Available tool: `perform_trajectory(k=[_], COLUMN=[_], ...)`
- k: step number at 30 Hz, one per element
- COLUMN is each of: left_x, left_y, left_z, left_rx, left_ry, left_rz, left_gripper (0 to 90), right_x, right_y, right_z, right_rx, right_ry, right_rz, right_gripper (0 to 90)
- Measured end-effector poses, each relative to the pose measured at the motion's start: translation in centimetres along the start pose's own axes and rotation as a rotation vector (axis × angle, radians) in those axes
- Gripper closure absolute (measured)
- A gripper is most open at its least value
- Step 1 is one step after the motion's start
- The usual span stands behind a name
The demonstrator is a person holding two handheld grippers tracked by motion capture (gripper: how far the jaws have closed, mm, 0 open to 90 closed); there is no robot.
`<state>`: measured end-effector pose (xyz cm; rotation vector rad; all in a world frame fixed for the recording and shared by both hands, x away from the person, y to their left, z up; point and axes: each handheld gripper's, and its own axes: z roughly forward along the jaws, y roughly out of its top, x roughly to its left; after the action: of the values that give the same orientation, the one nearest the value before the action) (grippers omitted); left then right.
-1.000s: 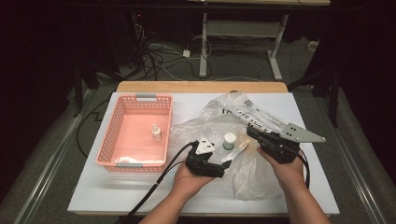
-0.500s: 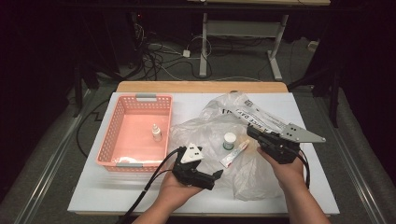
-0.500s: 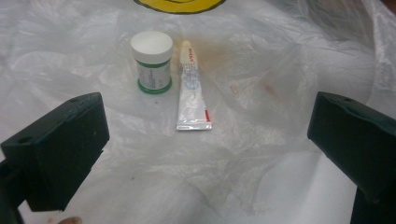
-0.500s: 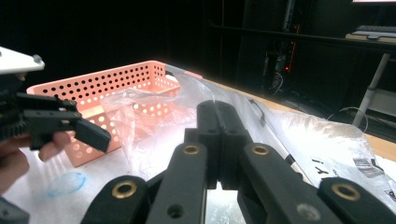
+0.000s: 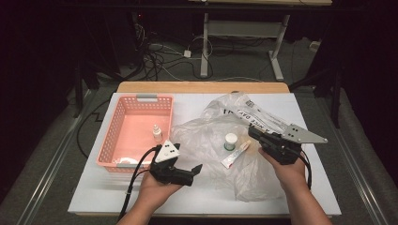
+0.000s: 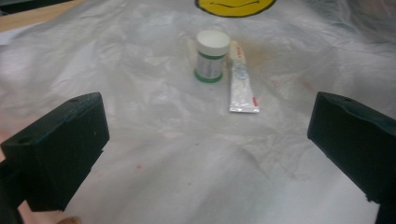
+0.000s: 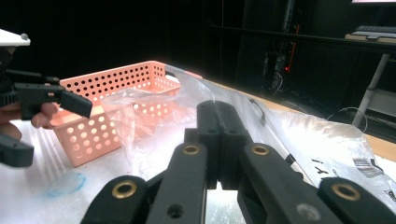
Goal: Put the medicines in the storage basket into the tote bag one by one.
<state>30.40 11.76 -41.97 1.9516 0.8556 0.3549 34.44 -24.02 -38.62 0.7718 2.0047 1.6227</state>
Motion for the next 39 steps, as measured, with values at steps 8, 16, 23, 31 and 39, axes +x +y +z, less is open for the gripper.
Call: perform_trajectory(k=[8,16,23,31,39], left_x=[2.8,5.0,6.7,8.2,8.9], left_y=[-0.7,-1.1,-1.6,-2.2,-2.3], left_z=[-1.6,-3.0,-4.1,-5.1,-5.6], left_rx=[0.007,0.007,0.008,0.003,-0.002], left_ry=[0.08,0.15,0.204,0.241,0.255], left_rz=[-0.055,-0.084,-0.111,-0.156,-0.179], left_gripper=[0.0,0.0,0.0,0.0,0.0], right_x=[0.0,0.0,0.0,-0.1,-0.1], right_y=[0.1,0.0,0.0,0.0,0.0], right_z=[-0.1,-0.1,-0.1,-0.2,-0.2], right_rx=[-0.005,-0.003,-0.002,-0.002,-0.003], right_ry=[0.004,0.003,0.001,-0.001,-0.001], right_rz=[-0.001,0.001,0.002,0.003,0.003], right_gripper=[90.0,90.0,90.0,90.0,90.0])
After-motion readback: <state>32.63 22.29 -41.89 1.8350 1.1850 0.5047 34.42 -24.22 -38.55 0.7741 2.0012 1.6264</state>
